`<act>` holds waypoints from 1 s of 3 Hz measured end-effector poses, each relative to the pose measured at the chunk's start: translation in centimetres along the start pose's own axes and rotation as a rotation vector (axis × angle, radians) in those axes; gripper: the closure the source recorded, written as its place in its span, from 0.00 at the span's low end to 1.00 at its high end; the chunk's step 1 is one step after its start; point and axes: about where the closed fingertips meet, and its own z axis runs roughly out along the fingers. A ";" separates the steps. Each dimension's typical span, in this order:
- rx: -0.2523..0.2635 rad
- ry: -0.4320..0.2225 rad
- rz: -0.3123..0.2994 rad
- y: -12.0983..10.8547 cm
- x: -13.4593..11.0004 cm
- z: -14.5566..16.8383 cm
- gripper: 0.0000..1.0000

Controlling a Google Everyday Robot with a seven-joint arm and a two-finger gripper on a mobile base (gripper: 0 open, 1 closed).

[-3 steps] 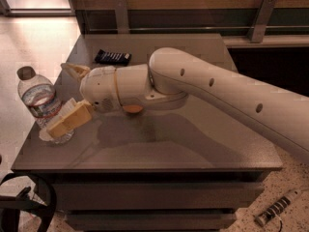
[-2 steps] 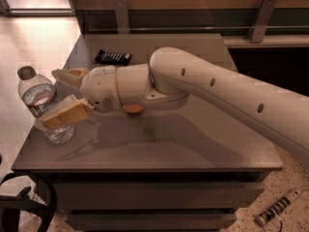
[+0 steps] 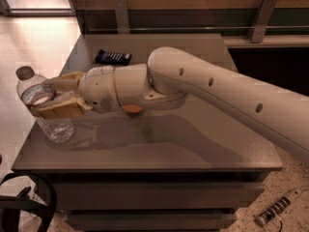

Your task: Pick water bottle

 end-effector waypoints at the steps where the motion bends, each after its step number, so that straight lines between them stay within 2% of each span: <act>1: -0.004 0.000 -0.002 0.1 -0.1 0.2 0.93; 2: -0.007 0.000 -0.004 0.3 -0.2 0.3 1.00; 3: -0.007 0.000 -0.004 0.3 -0.2 0.3 1.00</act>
Offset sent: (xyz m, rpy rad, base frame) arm -0.0015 0.0016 0.0008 -0.0002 -0.0016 0.0037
